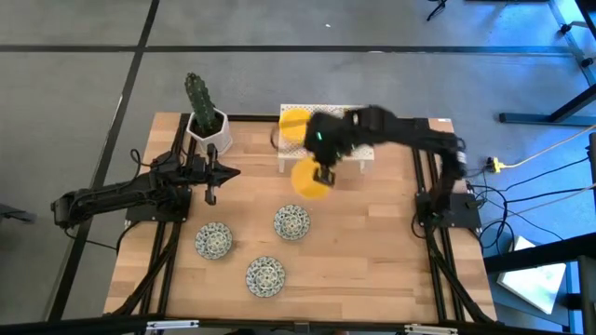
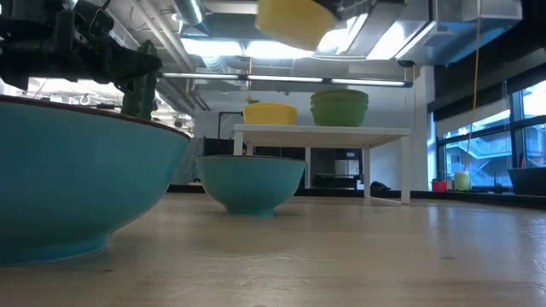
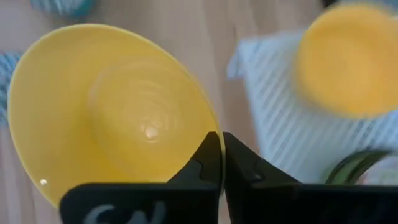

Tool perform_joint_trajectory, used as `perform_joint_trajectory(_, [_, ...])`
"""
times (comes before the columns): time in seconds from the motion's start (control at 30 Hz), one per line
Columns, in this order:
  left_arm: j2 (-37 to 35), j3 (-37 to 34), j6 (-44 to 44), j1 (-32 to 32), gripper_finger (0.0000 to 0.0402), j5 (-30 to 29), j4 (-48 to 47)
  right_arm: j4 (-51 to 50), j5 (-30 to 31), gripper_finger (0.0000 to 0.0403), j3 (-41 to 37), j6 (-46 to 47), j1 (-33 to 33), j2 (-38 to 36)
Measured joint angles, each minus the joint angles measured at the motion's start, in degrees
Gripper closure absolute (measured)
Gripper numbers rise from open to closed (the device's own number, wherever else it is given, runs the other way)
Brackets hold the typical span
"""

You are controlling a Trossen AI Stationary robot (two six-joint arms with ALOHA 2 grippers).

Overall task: Pick & Place Mini bowls
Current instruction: Stack the yellow bowl on top of the yellow bowl on the shelf

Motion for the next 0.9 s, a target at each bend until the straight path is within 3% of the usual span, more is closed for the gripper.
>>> perform_joint_trajectory(0.1, [0.0,0.0,-0.1,-0.01,0.0391,0.0,-0.04,-1.31,-2.12,0.0401,9.29,-2.35,-5.48,4.8])
perform_joint_trajectory(0.23, [0.01,-0.02,-0.46,0.0,0.0395,-0.02,-0.95,2.7,-5.62,0.0401,6.21,-3.14,-13.56,4.42])
perform_joint_trajectory(0.37, [-0.01,-0.02,-0.44,0.0,0.0395,0.0,-1.25,1.13,-3.71,0.0401,8.16,-3.92,-18.72,7.87])
perform_joint_trajectory(0.57, [0.01,-0.02,1.55,0.0,0.0395,-0.02,-0.79,9.96,-8.64,0.0401,8.97,-6.29,-21.43,10.31])
perform_joint_trajectory(0.9, [-0.01,-0.02,2.85,0.0,0.0397,-0.44,0.48,13.44,-8.58,0.0401,9.0,-8.71,-23.57,13.66])
